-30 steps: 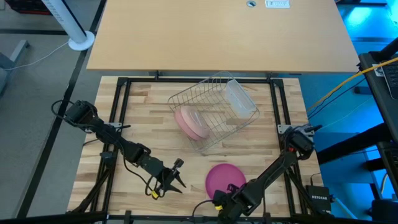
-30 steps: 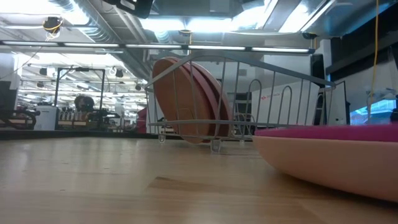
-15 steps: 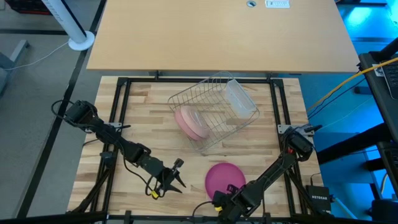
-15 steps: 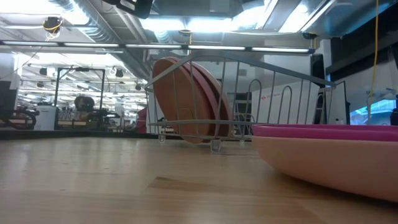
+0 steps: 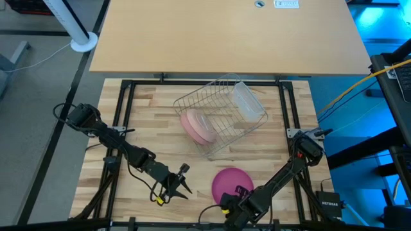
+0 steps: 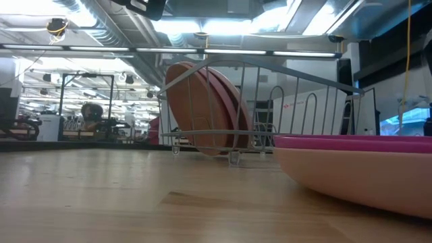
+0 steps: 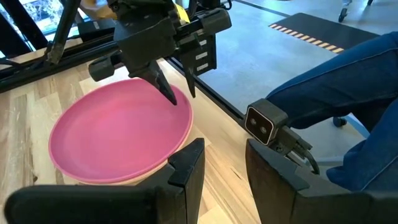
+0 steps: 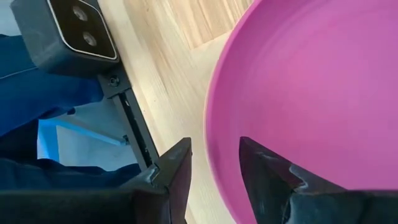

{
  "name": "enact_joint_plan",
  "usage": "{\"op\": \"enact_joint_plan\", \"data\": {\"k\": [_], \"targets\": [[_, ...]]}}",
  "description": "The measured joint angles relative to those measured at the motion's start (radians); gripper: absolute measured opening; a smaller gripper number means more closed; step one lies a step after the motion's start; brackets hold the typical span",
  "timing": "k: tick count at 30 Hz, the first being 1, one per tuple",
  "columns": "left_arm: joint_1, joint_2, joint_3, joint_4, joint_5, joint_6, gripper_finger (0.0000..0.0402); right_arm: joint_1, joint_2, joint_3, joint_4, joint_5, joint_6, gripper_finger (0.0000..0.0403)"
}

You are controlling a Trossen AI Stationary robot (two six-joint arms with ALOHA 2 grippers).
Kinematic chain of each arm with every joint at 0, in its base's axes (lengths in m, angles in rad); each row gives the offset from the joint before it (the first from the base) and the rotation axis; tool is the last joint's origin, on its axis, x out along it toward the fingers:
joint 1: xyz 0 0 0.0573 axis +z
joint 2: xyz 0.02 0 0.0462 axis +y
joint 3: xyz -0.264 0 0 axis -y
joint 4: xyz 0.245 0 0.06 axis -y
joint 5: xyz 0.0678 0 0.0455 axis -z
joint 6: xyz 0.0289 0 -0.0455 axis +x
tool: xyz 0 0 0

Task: Sort dishes
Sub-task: Put the pink plate into the dish rack

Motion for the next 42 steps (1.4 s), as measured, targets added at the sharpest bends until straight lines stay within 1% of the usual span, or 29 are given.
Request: {"op": "enact_joint_plan", "data": {"k": [8,17,20,26,29,32,36,42], "targets": [[0.000,0.000,0.000,0.000,0.000,0.000,0.0109,0.000,0.007,0.000,0.005,0.000,-0.005,0.0138],[0.000,0.000,0.000,0.000,0.000,-0.008,0.0109,0.000,0.061,0.001,0.005,-0.007,-0.006,0.0136],[0.000,0.000,0.000,0.000,0.000,-0.008,0.0109,0.000,0.063,0.002,0.008,-0.006,-0.006,0.0118],[0.000,0.000,0.000,0.000,0.000,-0.008,0.0109,0.001,0.059,0.003,0.021,-0.008,-0.012,0.0040],[0.000,0.000,0.000,0.000,0.000,-0.005,0.0109,0.000,0.059,0.017,0.019,-0.009,-0.012,0.0013],[0.000,0.000,0.000,0.001,0.000,0.001,0.0109,0.000,0.065,0.052,-0.009,-0.020,-0.035,0.0008],[0.000,0.000,0.000,0.001,0.000,0.001,0.0109,0.000,0.067,0.101,-0.046,-0.002,-0.063,0.0010],[0.000,0.000,0.000,0.001,0.000,0.000,0.0109,0.000,0.067,0.112,-0.064,0.000,-0.063,0.0005]]}}
